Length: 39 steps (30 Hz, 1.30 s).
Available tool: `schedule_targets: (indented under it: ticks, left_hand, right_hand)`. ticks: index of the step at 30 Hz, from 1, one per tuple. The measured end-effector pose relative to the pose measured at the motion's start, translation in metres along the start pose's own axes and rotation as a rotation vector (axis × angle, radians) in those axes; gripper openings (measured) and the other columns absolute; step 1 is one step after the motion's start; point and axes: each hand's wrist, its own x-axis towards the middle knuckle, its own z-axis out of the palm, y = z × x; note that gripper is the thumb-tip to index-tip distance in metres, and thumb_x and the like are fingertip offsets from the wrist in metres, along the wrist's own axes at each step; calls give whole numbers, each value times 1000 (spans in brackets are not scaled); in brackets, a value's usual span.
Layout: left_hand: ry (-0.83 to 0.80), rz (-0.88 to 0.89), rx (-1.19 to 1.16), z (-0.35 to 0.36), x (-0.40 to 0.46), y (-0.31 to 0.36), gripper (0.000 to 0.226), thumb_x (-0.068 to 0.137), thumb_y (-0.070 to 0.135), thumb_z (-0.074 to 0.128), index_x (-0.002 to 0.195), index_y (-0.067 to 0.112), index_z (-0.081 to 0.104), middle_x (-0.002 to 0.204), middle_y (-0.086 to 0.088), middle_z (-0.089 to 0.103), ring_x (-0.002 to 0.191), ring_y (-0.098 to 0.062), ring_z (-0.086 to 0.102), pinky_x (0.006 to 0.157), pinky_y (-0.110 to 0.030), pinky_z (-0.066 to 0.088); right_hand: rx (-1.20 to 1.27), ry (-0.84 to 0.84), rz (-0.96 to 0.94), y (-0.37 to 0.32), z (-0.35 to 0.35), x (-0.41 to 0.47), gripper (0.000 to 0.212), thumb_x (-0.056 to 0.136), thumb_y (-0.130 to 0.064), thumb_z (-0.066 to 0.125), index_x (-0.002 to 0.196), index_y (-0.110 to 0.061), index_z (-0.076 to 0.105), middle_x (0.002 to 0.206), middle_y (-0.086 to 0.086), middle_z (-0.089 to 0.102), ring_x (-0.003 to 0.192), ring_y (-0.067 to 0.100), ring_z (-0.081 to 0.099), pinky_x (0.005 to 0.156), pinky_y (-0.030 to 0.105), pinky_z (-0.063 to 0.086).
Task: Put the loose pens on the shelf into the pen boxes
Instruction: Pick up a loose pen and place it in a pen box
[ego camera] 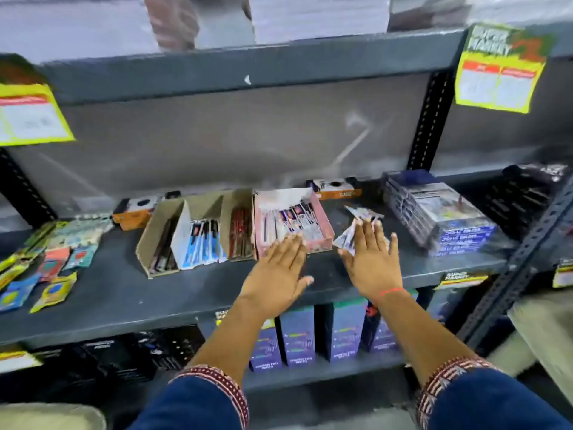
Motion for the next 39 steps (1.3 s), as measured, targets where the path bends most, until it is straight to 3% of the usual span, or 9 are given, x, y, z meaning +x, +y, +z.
schedule_targets:
  ticks: [5,9,16,22,28,31,33,35,39]
  left_hand:
    - [-169,97,-116,41,20,15,63,97,46,21,143,8,1,155,-12,5,141,-25,1,113,-34,-3]
    - [-124,47,-225,54,29,16,66,94,52,25,144,14,5,155,-9,10,140,-23,9,113,-32,-1]
    - [-116,26,-289,53,25,15,68,93,55,24,144,18,0,156,-4,3,141,-16,0,107,-23,-13]
    - [-88,28,-342,51,24,15,67,93,55,26,144,17,4,156,-4,6,141,-17,1,106,-20,-15]
    - [-70,51,-343,51,23,14,67,94,55,24,144,16,2,156,-5,2,141,-16,-2,93,-10,-30]
    - [-85,45,-379,51,24,13,68,93,56,23,144,18,1,156,-3,1,141,-14,-3,98,-13,-26]
    - [-85,34,-414,53,23,11,67,93,57,24,144,19,2,156,-1,1,140,-12,-3,104,-18,-17]
    - [-101,30,-427,54,20,7,66,93,55,25,144,20,3,156,0,2,140,-10,-4,106,-20,-14]
    - [-69,7,-400,57,10,-9,62,95,52,24,144,19,5,156,1,5,140,-11,-1,107,-20,-13]
  right_hand:
    - [46,-164,88,29,27,25,52,98,-37,32,143,-12,33,148,11,37,139,29,30,110,43,31]
    - [35,-138,112,30,22,47,40,95,-35,36,126,-14,52,132,12,51,123,33,44,98,43,39]
    - [191,-155,311,15,16,72,42,91,-28,49,127,-8,49,134,16,47,124,35,42,99,44,39]
    - [377,-205,477,17,9,86,42,85,-9,45,127,-8,42,127,19,54,114,36,56,91,41,45]
    - [642,-211,658,28,11,94,44,85,-3,49,127,2,39,126,21,57,114,38,56,89,40,47]
    - [784,-194,711,36,7,95,16,83,-3,58,96,6,58,93,17,59,89,33,61,75,31,44]
    - [905,-189,743,41,4,96,24,81,-2,63,63,0,47,67,11,46,57,26,45,62,29,38]
    - [1013,-201,760,47,2,96,34,79,0,67,57,-5,40,59,9,40,48,21,31,55,27,33]
    - [1277,-179,746,39,-9,78,35,82,3,61,53,-8,46,30,0,38,27,9,32,33,13,24]
